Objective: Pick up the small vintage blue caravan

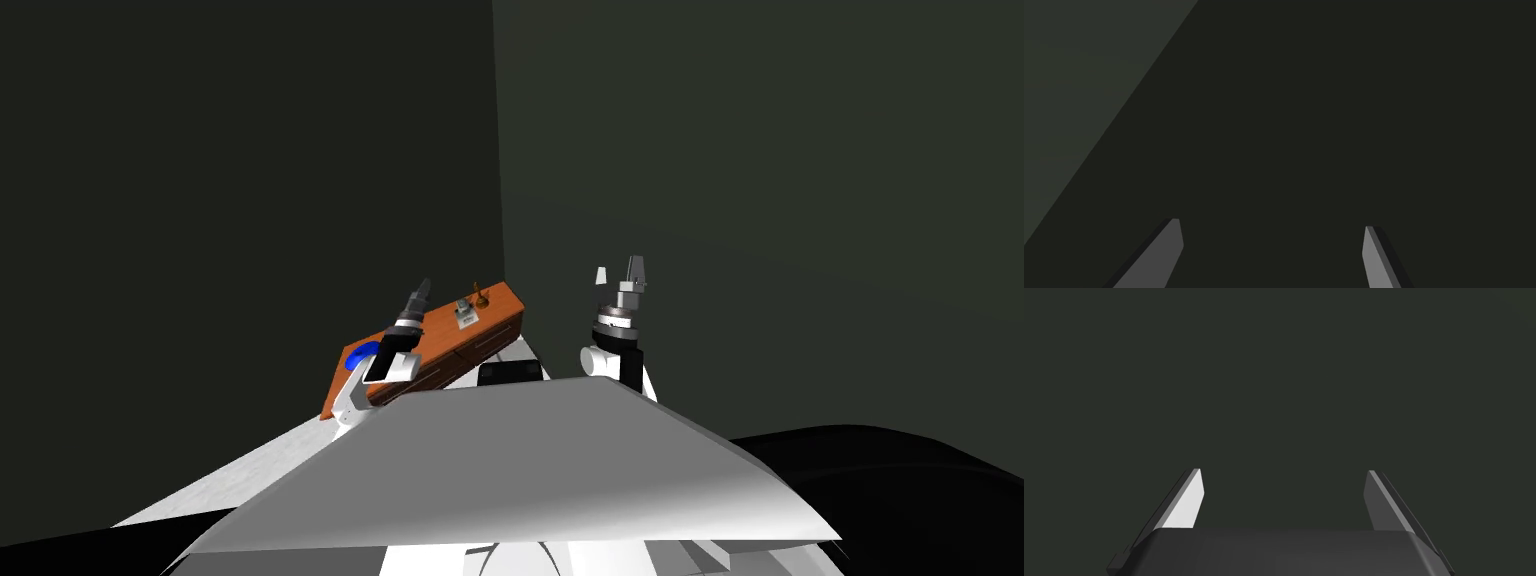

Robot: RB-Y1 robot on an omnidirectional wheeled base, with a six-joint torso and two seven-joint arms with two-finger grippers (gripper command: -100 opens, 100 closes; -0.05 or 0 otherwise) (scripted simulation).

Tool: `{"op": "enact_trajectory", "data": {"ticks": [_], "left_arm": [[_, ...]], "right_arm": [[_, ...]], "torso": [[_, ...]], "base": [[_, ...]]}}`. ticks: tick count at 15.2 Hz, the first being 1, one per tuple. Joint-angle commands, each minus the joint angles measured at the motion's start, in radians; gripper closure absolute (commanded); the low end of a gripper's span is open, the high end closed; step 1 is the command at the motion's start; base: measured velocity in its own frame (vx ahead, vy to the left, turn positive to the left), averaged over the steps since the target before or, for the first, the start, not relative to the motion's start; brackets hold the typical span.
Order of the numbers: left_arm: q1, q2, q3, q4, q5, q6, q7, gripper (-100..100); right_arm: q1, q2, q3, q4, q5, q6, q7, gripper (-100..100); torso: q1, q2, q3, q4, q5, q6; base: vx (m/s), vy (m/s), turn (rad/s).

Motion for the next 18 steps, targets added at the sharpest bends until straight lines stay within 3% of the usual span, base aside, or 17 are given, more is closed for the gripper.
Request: {"op": "enact_trajectory", "data": {"ticks": [1, 2, 4, 7, 9, 10, 12, 13, 15, 16, 18], "left_arm": [[-0.002, 0.012, -0.001, 0.018, 0.006, 0.05, -0.017, -100], [-0.012, 0.029, 0.0, 0.054, 0.015, 0.073, -0.036, -100], [-0.012, 0.029, 0.0, 0.054, 0.015, 0.101, -0.036, -100], [-0.034, 0.06, 0.0, 0.127, 0.034, 0.179, -0.077, -100], [-0.034, 0.06, 0.0, 0.129, 0.034, 0.205, -0.077, -100], [-0.045, 0.074, 0.001, 0.167, 0.043, 0.233, -0.098, -100], [-0.045, 0.074, 0.001, 0.167, 0.043, 0.257, -0.098, -100], [-0.056, 0.087, 0.001, 0.205, 0.052, 0.289, -0.119, -100], [-0.056, 0.087, 0.001, 0.205, 0.052, 0.31, -0.119, -100], [-0.067, 0.1, 0.001, 0.244, 0.062, 0.339, -0.139, -100], [-0.067, 0.1, 0.001, 0.244, 0.062, 0.363, -0.139, -100]], "right_arm": [[0.0, 0.0, 0.0, 0.0, 0.0, 0.0, 0.0, 0], [0.0, 0.0, 0.0, 0.0, 0.0, 0.0, 0.0, 0], [-0.001, -0.001, 0.002, 0.0, 0.0, 0.0, 0.0, 0], [-0.001, 0.0, 0.002, 0.0, 0.0, 0.0, 0.0, 0], [-0.001, 0.0, 0.002, 0.0, 0.0, 0.0, 0.0, 0], [0.0, 0.0, 0.002, 0.0, 0.0, 0.0, 0.0, 0], [-0.001, 0.0, 0.002, 0.0, 0.0, 0.0, 0.0, 0], [0.0, 0.0, 0.002, 0.0, 0.0, 0.0, 0.0, 0], [-0.001, 0.0, 0.002, 0.0, 0.0, 0.0, 0.0, 0], [0.0, 0.0, 0.002, 0.0, 0.0, 0.0, 0.0, 0], [-0.001, 0.0, 0.002, 0.0, 0.0, 0.0, 0.0, 0]], "torso": [[0.0, 0.0, 0.0, 0.0, 0.0, 0.0], [0.0, 0.0, 0.0, 0.0, 0.0, 0.0], [-0.002, 0.001, 0.001, 0.0, -0.001, 0.002], [-0.004, 0.001, 0.001, 0.0, -0.001, 0.002], [-0.003, 0.001, 0.0, 0.0, -0.001, 0.002], [-0.004, 0.001, 0.001, 0.0, -0.001, 0.001], [-0.004, 0.0, 0.0, 0.0, -0.001, 0.002], [-0.004, 0.0, 0.0, 0.0, -0.001, 0.001], [-0.004, 0.0, 0.0, 0.0, -0.001, 0.002], [-0.004, 0.0, 0.0, 0.0, -0.001, 0.001], [-0.004, 0.0, 0.0, 0.0, -0.001, 0.002]], "base": [[-0.016, 0.026, -0.22], [-0.017, 0.031, -0.295], [-0.014, 0.032, -0.18], [-0.012, 0.025, -0.232], [-0.011, 0.027, -0.187], [-0.008, 0.021, -0.201], [-0.009, 0.02, -0.174], [-0.008, 0.017, -0.175], [-0.007, 0.02, -0.176], [-0.004, 0.021, -0.221], [-0.004, 0.022, -0.152]]}}
